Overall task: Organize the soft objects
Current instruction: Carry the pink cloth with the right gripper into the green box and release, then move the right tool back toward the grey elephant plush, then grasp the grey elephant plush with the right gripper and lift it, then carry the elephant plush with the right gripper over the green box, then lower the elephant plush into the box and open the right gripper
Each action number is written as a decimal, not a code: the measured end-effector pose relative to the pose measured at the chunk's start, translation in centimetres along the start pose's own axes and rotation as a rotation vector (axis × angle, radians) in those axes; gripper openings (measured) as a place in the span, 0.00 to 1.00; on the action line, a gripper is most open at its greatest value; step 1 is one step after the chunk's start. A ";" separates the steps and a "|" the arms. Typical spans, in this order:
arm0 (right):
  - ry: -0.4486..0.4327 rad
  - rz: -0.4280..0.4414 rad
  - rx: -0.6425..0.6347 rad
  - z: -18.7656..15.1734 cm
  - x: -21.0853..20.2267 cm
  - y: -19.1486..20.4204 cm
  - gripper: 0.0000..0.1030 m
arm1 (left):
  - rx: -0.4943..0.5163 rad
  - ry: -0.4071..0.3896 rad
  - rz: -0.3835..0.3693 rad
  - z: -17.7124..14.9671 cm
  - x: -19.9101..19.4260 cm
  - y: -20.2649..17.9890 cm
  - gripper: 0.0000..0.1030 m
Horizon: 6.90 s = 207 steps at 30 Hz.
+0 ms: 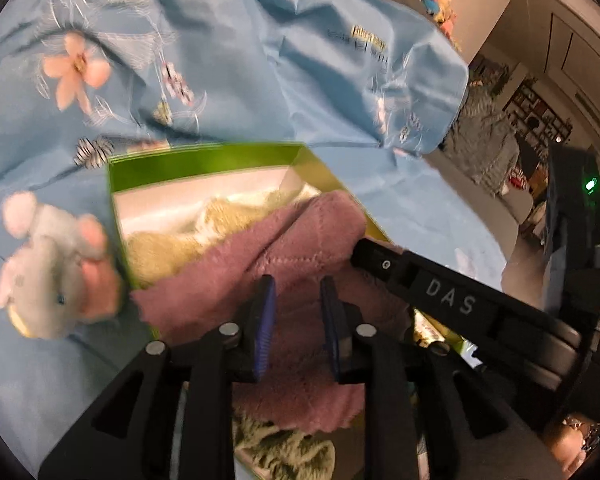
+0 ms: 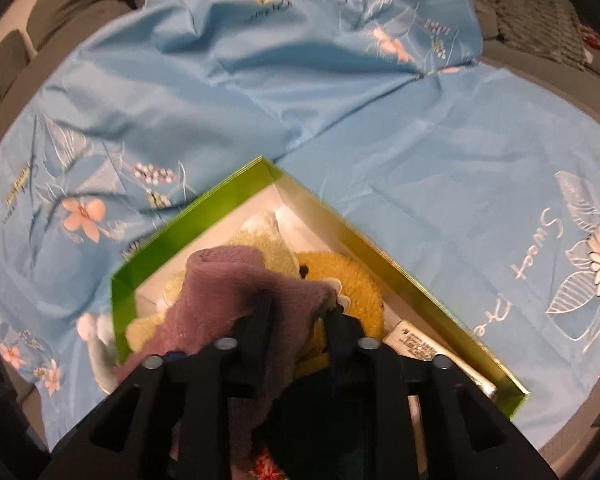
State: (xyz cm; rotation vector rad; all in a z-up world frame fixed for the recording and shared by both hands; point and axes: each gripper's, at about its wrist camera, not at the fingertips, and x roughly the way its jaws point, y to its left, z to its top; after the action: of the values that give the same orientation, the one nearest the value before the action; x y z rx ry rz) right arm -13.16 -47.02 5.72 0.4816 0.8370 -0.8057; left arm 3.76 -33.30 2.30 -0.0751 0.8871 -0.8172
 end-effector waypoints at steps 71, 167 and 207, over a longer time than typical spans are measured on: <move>0.321 0.240 -0.752 -21.6 2.7 26.9 0.60 | -0.516 -0.150 0.463 -11.2 -22.8 26.5 0.78; -0.058 0.322 0.073 -2.0 -3.3 -1.1 0.64 | -0.038 0.032 -0.267 -0.8 -0.6 -0.3 0.41; -0.033 0.309 0.178 -3.0 -2.6 -2.8 0.67 | -0.013 -0.009 -0.115 -1.6 -0.4 -0.8 0.54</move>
State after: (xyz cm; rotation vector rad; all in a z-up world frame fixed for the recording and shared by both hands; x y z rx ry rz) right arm -17.83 -45.63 5.79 0.7334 0.6423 -0.6017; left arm 2.03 -33.21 1.81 -0.1423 0.8861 -0.9175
